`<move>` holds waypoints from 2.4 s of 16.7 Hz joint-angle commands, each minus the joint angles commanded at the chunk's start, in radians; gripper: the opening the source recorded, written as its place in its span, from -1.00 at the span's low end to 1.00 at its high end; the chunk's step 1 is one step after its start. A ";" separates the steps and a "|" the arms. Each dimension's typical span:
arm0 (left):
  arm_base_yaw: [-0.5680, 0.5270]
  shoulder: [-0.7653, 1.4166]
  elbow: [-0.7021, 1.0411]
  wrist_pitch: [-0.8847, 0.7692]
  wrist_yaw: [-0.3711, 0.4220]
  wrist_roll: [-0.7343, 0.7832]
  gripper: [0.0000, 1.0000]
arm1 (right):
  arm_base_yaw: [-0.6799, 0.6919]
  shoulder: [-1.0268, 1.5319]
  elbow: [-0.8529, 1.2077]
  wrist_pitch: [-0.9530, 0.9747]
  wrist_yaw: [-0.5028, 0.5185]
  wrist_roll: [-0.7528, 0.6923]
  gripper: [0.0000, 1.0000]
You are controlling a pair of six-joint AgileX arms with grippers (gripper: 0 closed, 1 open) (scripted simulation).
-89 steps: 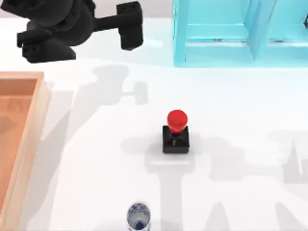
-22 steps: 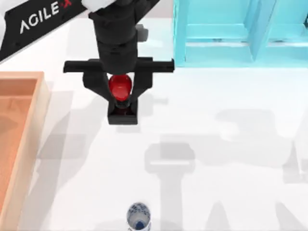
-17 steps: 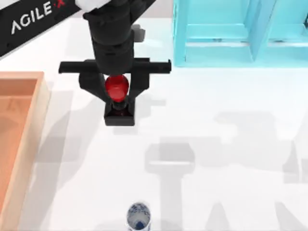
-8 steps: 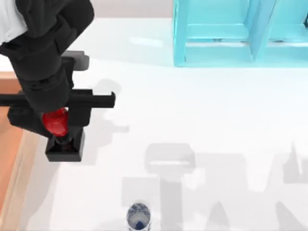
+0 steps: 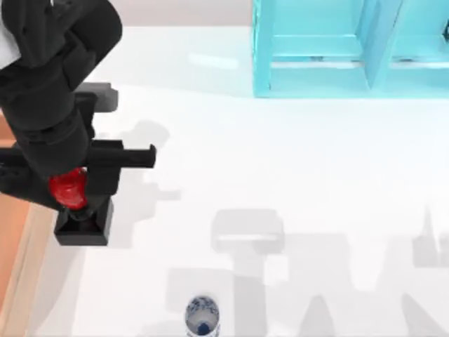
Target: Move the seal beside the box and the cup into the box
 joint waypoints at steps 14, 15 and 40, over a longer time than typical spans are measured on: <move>0.011 0.020 -0.233 0.258 0.001 0.005 -0.85 | 0.000 0.000 0.000 0.000 0.000 0.000 1.00; 0.011 0.020 -0.233 0.258 0.001 0.005 -0.70 | 0.000 0.000 0.000 0.000 0.000 0.000 1.00; 0.006 0.022 -0.115 0.139 0.001 0.002 1.00 | 0.000 0.000 0.000 0.000 0.000 0.000 1.00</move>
